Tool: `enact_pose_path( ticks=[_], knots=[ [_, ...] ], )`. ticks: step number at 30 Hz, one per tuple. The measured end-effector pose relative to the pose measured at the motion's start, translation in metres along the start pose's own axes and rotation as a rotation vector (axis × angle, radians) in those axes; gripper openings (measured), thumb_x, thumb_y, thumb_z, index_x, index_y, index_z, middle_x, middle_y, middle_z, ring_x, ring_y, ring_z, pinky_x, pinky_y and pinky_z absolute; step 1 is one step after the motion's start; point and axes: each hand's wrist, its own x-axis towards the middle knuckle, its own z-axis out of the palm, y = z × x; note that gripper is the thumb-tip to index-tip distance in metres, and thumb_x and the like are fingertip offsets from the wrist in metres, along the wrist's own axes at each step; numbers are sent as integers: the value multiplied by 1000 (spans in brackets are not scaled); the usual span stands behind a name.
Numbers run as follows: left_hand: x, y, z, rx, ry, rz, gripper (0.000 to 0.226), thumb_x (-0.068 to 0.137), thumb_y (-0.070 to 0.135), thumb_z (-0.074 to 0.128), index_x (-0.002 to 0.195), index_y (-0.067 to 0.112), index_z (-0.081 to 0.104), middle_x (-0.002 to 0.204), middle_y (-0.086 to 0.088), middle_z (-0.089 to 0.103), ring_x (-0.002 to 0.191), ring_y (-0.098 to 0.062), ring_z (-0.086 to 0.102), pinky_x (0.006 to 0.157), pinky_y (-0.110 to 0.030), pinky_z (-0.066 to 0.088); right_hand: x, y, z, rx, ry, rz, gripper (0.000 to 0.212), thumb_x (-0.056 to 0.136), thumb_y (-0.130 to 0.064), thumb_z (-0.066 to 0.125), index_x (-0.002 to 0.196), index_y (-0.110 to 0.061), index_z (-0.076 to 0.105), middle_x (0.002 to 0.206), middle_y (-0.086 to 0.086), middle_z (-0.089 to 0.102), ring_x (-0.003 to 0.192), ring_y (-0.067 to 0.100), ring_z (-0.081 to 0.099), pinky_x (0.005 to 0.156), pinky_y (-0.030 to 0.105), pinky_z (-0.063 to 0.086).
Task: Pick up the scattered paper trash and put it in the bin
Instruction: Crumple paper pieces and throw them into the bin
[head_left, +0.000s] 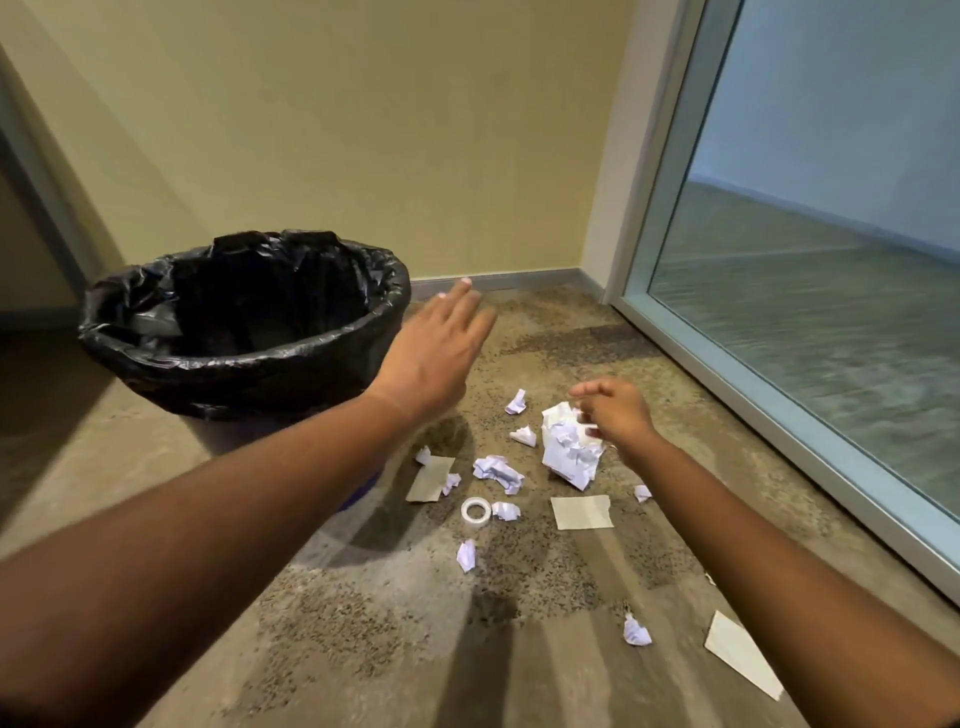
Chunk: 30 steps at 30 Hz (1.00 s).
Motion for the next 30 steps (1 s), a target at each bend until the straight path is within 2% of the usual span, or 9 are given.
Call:
enact_pose_path(
  ticks=[4,7,9,11,17,21,25,27,30],
  knots=[
    [1,40,26,-34,-152,20,67,92,9,44,150,12,11,158,-14,10,148,-29,6,121,-37,12,-15,65,-36,-247,84,54,15,84,-6,54,84,-3,69,78,12,62,69,26,57,59,27,37],
    [-3,67,49,-173,-246,-111,55,90,11,46,142,11,27,147,-15,31,139,-29,28,110,-37,32,-36,109,-61,-416,140,118,18,84,-13,57,68,-15,62,92,22,65,94,32,61,70,27,36],
    [-7,80,64,-255,-369,-207,54,91,16,47,141,11,29,144,-15,34,134,-30,34,106,-39,36,-50,136,-77,-557,148,201,11,85,-17,56,85,-13,66,107,22,62,105,34,57,82,31,42],
    [-9,89,79,-351,-488,-315,56,93,24,48,143,13,27,144,-14,32,135,-31,32,106,-43,36,-61,161,-93,-629,180,271,29,87,-24,54,112,-10,61,120,24,54,115,35,50,96,36,40],
    [-23,116,129,-577,-802,-610,72,91,30,51,150,19,11,154,-23,13,140,-42,23,111,-55,32,-79,203,-119,-669,41,356,56,94,-45,37,143,-18,27,151,10,27,139,30,22,113,38,18],
    [-46,132,155,-601,-800,-667,61,90,26,51,144,8,29,143,-26,36,128,-41,42,103,-46,40,-92,229,-102,-685,114,342,69,82,-72,27,141,-35,26,154,5,19,143,26,10,116,51,8],
    [-63,142,164,-554,-788,-669,44,94,27,42,133,7,42,138,-21,42,125,-35,47,98,-41,47,-117,218,-60,-646,273,258,92,63,-83,22,140,-34,29,153,5,19,144,24,7,117,49,3],
    [-66,144,161,-523,-737,-641,35,96,19,40,131,11,41,138,-16,37,128,-29,42,98,-33,46,-122,222,-39,-705,237,227,113,48,-96,3,142,-37,24,155,4,15,145,24,5,117,48,1],
    [-67,144,162,-544,-647,-594,33,97,6,36,129,10,42,136,-15,36,129,-26,39,98,-30,46,-126,218,-13,-806,114,125,105,52,-91,-2,143,-42,10,155,-6,-3,145,22,-5,115,44,-8]
  ],
)
